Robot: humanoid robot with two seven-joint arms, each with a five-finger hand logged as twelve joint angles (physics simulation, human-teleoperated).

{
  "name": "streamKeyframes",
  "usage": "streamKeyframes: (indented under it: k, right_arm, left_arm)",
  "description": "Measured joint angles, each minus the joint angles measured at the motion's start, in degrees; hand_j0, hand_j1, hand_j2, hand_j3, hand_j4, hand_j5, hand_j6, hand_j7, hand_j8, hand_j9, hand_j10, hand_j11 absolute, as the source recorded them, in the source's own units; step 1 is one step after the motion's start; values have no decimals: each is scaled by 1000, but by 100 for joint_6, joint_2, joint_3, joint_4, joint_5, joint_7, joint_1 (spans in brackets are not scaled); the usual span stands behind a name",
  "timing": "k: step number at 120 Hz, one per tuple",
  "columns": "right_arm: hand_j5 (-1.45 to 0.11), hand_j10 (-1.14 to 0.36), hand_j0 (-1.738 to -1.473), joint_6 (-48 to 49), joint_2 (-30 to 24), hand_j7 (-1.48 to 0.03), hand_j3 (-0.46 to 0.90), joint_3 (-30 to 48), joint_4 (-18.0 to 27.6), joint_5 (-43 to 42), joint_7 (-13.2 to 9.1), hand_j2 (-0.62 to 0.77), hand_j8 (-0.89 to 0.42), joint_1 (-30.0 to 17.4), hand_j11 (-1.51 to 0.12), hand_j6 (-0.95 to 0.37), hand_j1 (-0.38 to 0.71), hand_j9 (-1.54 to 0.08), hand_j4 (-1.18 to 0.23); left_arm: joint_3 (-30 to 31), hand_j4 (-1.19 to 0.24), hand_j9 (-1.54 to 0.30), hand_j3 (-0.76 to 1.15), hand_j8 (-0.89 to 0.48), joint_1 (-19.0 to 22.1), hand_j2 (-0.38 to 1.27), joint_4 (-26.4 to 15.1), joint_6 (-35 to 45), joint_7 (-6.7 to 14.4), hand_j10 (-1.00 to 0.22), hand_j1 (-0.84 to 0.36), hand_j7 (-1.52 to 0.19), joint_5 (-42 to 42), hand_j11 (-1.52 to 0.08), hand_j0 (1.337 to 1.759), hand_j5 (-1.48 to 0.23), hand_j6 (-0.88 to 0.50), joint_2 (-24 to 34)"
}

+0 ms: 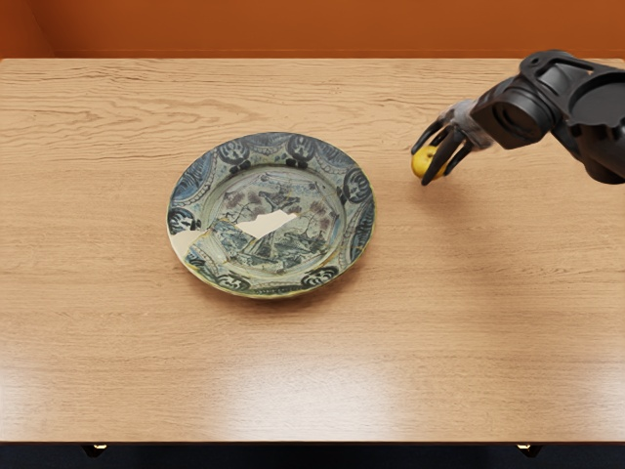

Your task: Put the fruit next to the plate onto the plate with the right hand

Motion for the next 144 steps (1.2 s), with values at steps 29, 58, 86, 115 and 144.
streamKeyframes:
  k: [29,58,86,115,144]
  right_arm:
    - [-1164,-869,-1652,1277,501,-1120,1,1561,5,21,-1,350,-277,-77,-1181,-305,376,-1166,-749]
    - [-1204,-853,-1655,1316,1154,-1128,1,1927,1,-31,-1,367,-258,-269,-1201,-289,392,-1188,-805]
    - [-524,-460,-1657,1221,1233,-496,0,1935,5,-58,0,139,-79,-342,-524,-126,-10,-522,-372]
    - [-161,-146,-1658,1879,-251,-152,0,2046,50,976,0,42,-5,-64,-162,-29,-245,-162,-113]
    - [-49,-44,-1658,1959,-1928,-46,0,2078,63,1525,0,13,-1,-825,-49,-9,-317,-49,-34]
  left_arm:
    - [0,0,0,0,0,0,0,0,-1,0,0,349,0,0,0,1658,0,0,0]
    - [0,0,0,0,0,0,0,0,-1,0,0,349,0,0,0,1658,0,0,0]
    - [0,0,0,0,0,0,0,-1,-1,0,0,349,0,0,0,1658,0,0,0]
    - [0,0,0,0,0,0,0,0,-1,0,0,349,0,0,0,1658,0,0,0]
    - [1,0,0,0,0,-4,0,-3,0,0,0,349,0,1,0,1658,0,0,0]
